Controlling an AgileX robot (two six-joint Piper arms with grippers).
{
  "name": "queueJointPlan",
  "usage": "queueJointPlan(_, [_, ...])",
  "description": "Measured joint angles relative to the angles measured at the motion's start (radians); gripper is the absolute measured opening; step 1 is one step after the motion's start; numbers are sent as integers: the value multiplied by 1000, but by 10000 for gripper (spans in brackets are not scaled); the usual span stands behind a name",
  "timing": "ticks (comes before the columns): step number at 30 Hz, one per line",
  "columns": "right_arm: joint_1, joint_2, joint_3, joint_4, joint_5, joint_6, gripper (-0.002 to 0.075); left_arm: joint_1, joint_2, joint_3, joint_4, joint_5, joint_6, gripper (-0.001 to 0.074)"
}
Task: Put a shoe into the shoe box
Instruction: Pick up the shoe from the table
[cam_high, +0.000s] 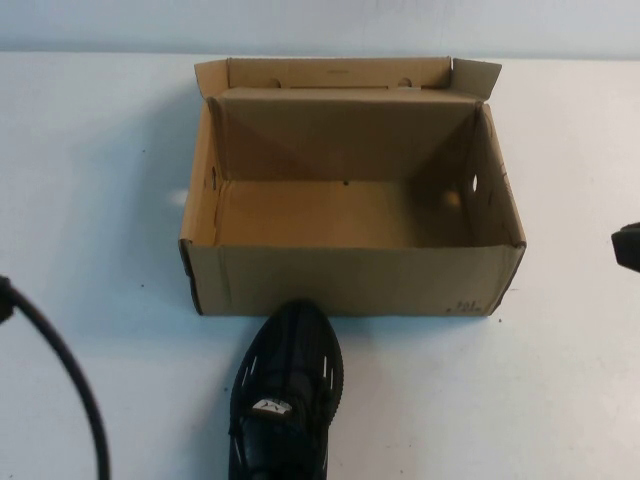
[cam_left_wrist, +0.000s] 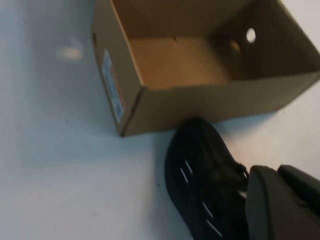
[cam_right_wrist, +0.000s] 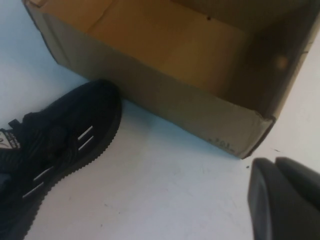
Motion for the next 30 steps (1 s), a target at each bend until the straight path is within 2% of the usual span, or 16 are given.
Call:
queueJointPlan(5, [19,4,0,0,2,-9,-16,0,107,-8,-109,121,99,-2])
queueJointPlan(14, [19,4,0,63,7,-15,-16,0,169,-8,-110,177,138,-2])
queueJointPlan(18, [46,8,0,179,33,-139,-16,0,171,-8,-133,172,139,-2])
queueJointPlan(21, [115,20,0,258,35,-236,-16,0,171,-8,-133,151,134,-2])
queueJointPlan(25, [234,69,0,270,35,-264,5,0,171,-8,-113,117,104,-2])
queueJointPlan(30, [447,197,-20,204,33,-252,50,0,171,-8,-92,103,84,-2])
